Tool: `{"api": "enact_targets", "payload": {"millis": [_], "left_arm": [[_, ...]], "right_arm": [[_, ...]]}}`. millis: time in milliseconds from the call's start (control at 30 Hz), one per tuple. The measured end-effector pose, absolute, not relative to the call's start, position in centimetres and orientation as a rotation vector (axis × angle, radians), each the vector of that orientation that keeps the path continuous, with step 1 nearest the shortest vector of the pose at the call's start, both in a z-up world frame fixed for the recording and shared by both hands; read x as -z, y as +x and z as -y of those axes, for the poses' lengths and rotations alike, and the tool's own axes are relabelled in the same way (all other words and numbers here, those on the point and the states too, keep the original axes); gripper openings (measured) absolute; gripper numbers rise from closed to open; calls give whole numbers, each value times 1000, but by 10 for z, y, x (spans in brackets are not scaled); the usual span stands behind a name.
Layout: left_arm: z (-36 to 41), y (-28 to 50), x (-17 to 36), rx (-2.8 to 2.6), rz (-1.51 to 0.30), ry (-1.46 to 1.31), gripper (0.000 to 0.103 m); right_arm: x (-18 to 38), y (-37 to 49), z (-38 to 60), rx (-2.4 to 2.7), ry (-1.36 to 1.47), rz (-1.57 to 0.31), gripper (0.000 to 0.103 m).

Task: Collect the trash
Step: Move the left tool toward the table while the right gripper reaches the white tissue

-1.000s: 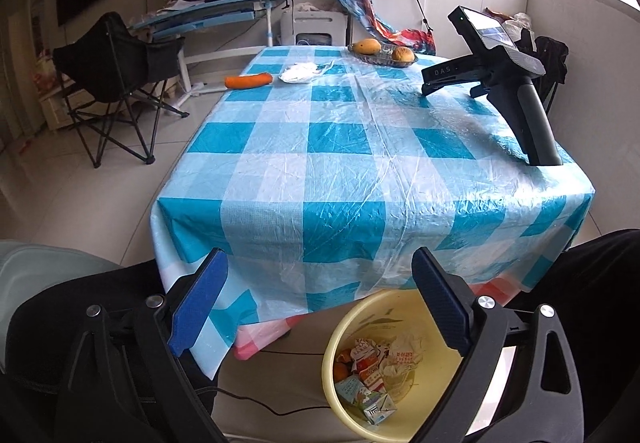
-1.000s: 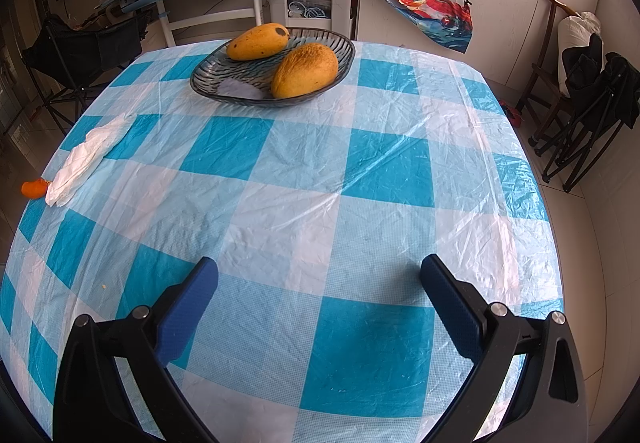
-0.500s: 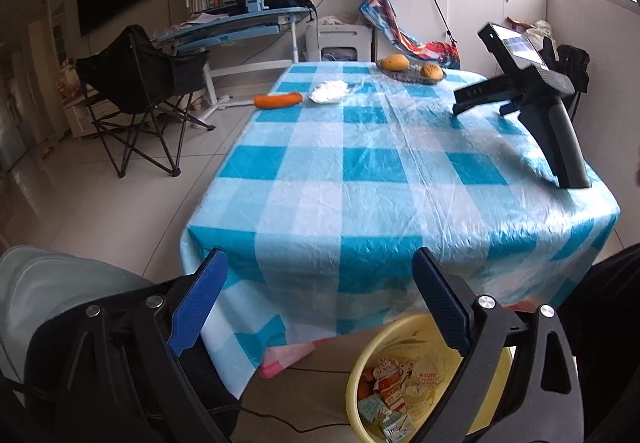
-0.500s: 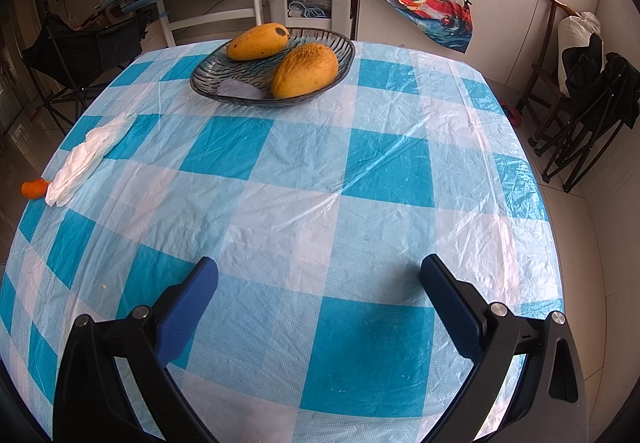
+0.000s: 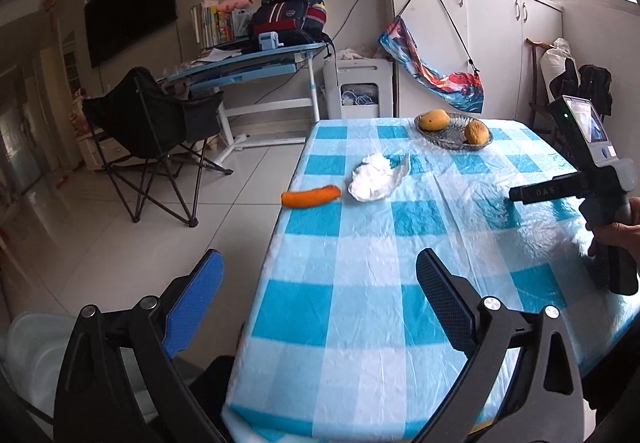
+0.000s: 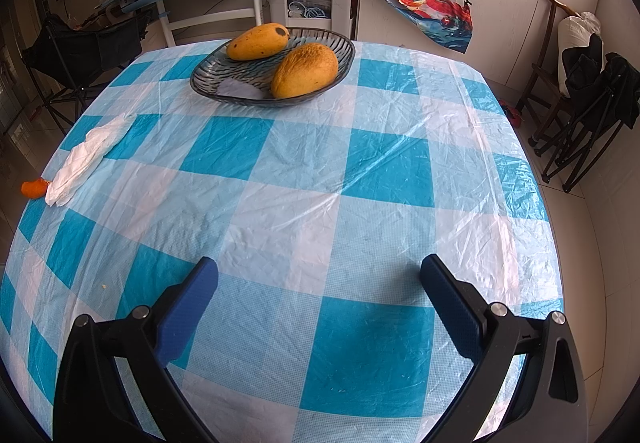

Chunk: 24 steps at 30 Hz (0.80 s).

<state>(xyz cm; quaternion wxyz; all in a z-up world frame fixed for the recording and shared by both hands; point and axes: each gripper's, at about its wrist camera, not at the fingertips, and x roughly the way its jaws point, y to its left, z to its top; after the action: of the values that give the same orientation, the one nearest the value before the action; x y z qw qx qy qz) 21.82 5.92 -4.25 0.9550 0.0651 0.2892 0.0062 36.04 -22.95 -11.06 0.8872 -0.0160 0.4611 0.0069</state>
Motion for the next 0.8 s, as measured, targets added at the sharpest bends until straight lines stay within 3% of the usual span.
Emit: {"api": "enact_targets", "payload": {"millis": [133,233,467,633,767,800], "left_arm": [[-56,264,48,61,-599,224,93],[-59,294,59,55,-620,287,93],[-97,317,66,-14,-685,88,93],[-103,327,64,-26,-673,40,93],[-99,340,65,-19,-678,62,93],[-98,343,65,-22,-672,72,93]], "right_arm": [[106,366,221,-22,21,-1032,96],[92,361,194,-162,90,-956,96],[93,405,104,-282,62,-970,96],[105,434,52,-297,-43,-998,81],[108,439,46,-301,-141,-977,77],[107,437,48,-317,-150,-972,70]]}}
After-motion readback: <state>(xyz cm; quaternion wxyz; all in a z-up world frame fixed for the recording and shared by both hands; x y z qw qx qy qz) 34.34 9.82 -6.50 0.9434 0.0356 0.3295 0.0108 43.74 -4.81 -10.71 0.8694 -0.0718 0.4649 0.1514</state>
